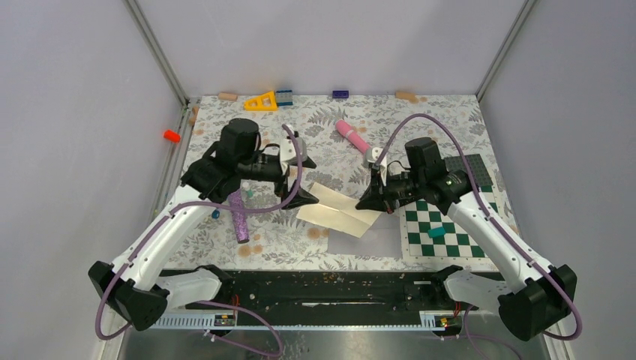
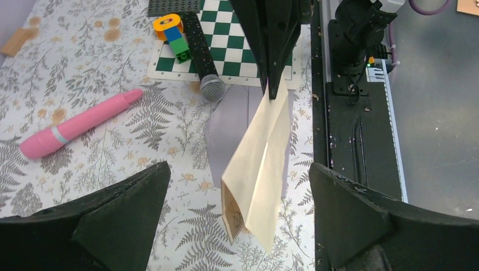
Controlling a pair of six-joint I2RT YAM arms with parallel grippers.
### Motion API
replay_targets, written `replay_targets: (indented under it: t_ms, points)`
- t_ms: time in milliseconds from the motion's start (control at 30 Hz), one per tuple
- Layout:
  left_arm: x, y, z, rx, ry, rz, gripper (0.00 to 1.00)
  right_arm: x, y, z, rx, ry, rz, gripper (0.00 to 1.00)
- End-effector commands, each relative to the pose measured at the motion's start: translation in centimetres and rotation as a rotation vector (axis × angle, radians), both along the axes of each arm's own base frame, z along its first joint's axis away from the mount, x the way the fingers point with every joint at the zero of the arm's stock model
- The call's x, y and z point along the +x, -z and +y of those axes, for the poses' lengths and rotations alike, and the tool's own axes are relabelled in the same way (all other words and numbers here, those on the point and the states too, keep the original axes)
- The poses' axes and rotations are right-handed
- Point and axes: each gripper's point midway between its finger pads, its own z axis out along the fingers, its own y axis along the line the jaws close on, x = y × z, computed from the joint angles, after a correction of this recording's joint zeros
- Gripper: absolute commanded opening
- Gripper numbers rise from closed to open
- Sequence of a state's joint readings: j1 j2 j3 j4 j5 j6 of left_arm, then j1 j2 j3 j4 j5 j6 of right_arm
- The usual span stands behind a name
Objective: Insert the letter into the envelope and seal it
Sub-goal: Fold the letter.
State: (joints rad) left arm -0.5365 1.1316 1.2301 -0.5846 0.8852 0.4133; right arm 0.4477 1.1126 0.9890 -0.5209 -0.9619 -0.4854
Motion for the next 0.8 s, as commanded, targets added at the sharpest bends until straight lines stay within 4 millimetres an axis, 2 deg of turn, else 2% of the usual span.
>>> replay_targets:
  t_ms: [0, 200, 433, 467, 633, 767]
  points:
    - [0.6, -2.0, -1.7, -0.002, -0.006, -0.077, 0.99, -0.2, 0.6, -0.5, -0.090, 0.020, 0.006, 0.00]
    - [0.4, -1.1, -3.8, 0.028, 0.026, -0.054, 0.99, -0.9, 0.8, -0.6, -0.113, -0.014, 0.012, 0.00]
    - [-0.5, 1.7, -6.2, 0.094, 0.093, -0.001, 0.98, -1.4, 0.4, -0.5, -0.093, -0.030, 0.005, 0.00]
    - [-0.8, 2.1, -6.7, 0.104, 0.118, 0.019, 0.93, -1.7, 0.4, -0.5, -0.084, -0.042, 0.002, 0.00]
    - [-1.5, 2.4, -7.8, 0.116, 0.177, 0.063, 0.84, -1.9, 0.5, -0.6, -0.086, -0.047, -0.016, 0.00]
    - [-2.1, 2.9, -8.6, 0.130, 0.205, 0.092, 0.68, -2.0, 0.8, -0.6, -0.087, -0.054, -0.011, 0.00]
